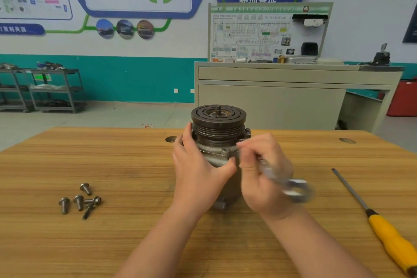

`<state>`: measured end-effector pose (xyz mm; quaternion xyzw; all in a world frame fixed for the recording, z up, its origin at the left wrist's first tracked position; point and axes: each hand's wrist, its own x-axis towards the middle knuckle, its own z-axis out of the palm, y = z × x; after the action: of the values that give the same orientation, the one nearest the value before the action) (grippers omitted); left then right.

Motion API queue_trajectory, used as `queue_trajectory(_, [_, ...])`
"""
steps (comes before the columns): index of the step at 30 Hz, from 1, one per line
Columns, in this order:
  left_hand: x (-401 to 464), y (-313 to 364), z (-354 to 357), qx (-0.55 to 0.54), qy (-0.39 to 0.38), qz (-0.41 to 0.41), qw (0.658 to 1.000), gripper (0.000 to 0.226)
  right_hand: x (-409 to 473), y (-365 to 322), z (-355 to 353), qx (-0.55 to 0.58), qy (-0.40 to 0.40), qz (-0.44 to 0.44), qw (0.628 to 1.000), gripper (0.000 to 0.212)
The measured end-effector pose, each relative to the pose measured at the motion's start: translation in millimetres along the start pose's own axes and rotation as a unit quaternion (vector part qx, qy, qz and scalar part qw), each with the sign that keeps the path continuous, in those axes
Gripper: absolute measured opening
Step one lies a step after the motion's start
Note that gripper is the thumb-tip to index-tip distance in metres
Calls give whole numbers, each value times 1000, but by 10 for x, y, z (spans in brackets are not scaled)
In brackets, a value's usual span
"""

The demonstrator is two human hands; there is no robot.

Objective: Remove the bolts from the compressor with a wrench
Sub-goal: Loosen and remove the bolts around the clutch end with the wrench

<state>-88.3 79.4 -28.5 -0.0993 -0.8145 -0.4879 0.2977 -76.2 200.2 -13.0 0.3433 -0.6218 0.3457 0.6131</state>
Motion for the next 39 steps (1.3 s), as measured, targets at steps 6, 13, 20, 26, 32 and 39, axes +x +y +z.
queue_trajectory(6, [14,-18,20,5,13,4,1000,111,237,369,-175,421,263,591,636,26])
queue_trajectory(13, [12,-40,-5,-2,10,6,1000,115,341,243,-275,265,147,374,877,18])
queue_trajectory(20, [20,-39,-22,-39,20,5,999,115,198,43,-159,82,13,176,981,14])
queue_trajectory(26, [26,-29,-33,-26,2,17,1000,113,27,-18,7,-66,2,21,998,28])
queue_trajectory(32, [33,-36,-30,-11,15,18,1000,114,-3,-29,88,98,144,162,971,24])
queue_trajectory(39, [42,-36,-25,-17,7,16,1000,113,378,398,-192,348,232,485,768,23])
